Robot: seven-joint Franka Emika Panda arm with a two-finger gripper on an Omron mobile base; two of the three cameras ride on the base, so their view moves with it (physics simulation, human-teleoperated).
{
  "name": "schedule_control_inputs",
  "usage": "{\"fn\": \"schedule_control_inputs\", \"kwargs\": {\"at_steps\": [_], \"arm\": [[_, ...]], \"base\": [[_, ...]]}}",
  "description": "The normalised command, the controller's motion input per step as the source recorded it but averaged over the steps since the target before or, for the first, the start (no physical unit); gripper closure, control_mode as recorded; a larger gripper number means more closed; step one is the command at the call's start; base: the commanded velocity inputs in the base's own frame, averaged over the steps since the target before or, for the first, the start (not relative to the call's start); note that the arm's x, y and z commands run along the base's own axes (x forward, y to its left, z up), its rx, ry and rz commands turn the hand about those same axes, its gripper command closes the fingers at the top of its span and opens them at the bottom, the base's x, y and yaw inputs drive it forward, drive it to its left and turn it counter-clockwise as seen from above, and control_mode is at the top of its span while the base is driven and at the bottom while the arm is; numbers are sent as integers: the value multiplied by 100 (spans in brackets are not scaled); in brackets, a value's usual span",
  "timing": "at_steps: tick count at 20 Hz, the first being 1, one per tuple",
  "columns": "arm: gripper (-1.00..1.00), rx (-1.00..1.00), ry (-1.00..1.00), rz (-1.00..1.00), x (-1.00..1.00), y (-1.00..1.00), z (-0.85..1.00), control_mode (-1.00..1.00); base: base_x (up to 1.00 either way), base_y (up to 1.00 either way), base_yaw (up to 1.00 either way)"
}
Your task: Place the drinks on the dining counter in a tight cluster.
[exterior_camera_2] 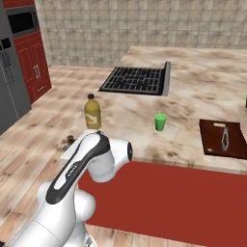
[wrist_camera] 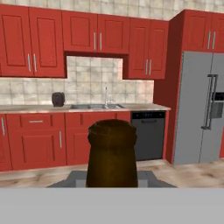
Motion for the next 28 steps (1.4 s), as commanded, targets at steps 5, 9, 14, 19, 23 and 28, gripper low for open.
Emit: {"fn": "schedule_control_inputs", "kwargs": {"at_steps": [5, 9, 14, 19, 23, 28], "arm": [[100, 0, 0, 0, 0, 0, 0, 100], [100, 0, 0, 0, 0, 0, 0, 100], [100, 0, 0, 0, 0, 0, 0, 100], [100, 0, 0, 0, 0, 0, 0, 100], [100, 0, 0, 0, 0, 0, 0, 100], [100, 0, 0, 0, 0, 0, 0, 100]], "base": [[43, -39, 11], [43, -36, 16], [40, -36, 14], [39, -32, 12], [42, -33, 13], [36, -28, 9]]}}
